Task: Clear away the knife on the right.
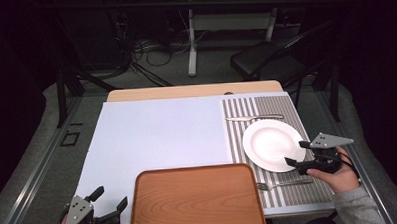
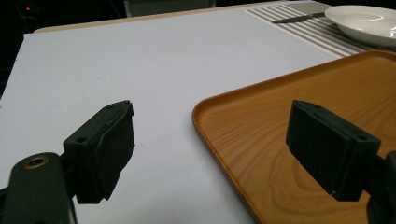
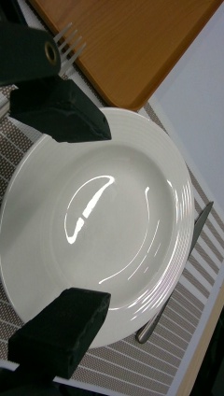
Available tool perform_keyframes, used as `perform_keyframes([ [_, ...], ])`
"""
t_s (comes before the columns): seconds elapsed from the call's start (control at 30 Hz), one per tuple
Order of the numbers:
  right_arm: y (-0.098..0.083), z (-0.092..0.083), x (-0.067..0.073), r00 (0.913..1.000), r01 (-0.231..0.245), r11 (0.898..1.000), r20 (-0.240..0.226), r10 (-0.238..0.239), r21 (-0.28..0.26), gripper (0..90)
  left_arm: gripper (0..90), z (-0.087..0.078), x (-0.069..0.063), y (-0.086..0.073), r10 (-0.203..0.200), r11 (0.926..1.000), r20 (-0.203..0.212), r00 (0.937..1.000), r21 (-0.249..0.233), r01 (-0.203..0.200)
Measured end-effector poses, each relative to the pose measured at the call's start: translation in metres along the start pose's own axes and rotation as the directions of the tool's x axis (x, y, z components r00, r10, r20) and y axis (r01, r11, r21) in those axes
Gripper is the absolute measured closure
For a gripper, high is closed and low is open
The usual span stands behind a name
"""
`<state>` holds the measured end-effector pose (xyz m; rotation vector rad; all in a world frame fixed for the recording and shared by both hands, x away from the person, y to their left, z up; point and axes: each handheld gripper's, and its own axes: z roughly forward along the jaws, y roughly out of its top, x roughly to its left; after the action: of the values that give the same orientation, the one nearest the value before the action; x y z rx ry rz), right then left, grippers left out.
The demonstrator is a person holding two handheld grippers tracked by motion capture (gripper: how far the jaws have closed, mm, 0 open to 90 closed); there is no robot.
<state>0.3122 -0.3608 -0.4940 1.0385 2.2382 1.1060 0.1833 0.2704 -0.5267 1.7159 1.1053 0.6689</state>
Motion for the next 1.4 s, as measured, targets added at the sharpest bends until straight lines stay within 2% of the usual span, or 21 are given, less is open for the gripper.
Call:
perform_keyframes([
  [0.23, 0.006, 0.004, -0.014, 0.9992, -0.038, 0.996, 0.011, 0.037, 0.086, 21.8, 15.5, -0.004, -0.002, -0.002, 0.007, 1.0, -0.001, 1.0, 0.002, -0.007],
  [0.4, 0.008, 0.005, -0.02, 0.9986, -0.051, 0.995, 0.013, 0.05, 0.081, 21.8, 15.5, -0.007, -0.001, -0.003, -0.002, 1.0, -0.013, 0.9999, -0.004, 0.002],
  [0.5, 0.011, 0.007, -0.023, 0.9986, -0.052, 0.993, 0.016, 0.051, 0.104, 22.2, 15.5, -0.008, -0.001, -0.003, -0.002, 1.0, -0.015, 0.9999, 0.002, 0.002],
  [0.8, 0.027, 0.012, -0.03, 0.9998, -0.009, 0.995, 0.018, 0.007, 0.104, 22.6, 15.6, -0.01, -0.001, -0.005, -0.001, 0.9999, -0.018, 0.9998, 0.01, 0.001],
  [0.97, 0.039, 0.025, -0.033, 0.9997, 0.021, 0.994, 0.012, -0.023, 0.109, 22.3, 15.5, -0.01, -0.001, -0.005, -0.002, 0.9999, -0.018, 0.9998, 0.012, 0.002],
  [1.07, 0.043, 0.031, -0.035, 0.9998, 0.02, 0.994, 0.004, -0.021, 0.111, 22.3, 15.5, -0.011, -0.001, -0.006, -0.001, 0.9999, -0.017, 0.9999, 0.012, 0.002],
  [1.2, 0.052, 0.047, -0.037, 0.9994, 0.036, 0.989, -0.005, -0.036, 0.141, 22.3, 15.5, -0.011, -0.001, -0.006, -0.001, 0.9999, -0.016, 0.9999, 0.012, 0.001],
  [1.4, 0.063, 0.065, -0.044, 0.9998, 0.009, 0.989, -0.017, -0.007, 0.145, 22.5, 15.5, -0.011, 0.0, -0.006, -0.001, 1.0, -0.018, 0.9998, 0.008, 0.002],
])
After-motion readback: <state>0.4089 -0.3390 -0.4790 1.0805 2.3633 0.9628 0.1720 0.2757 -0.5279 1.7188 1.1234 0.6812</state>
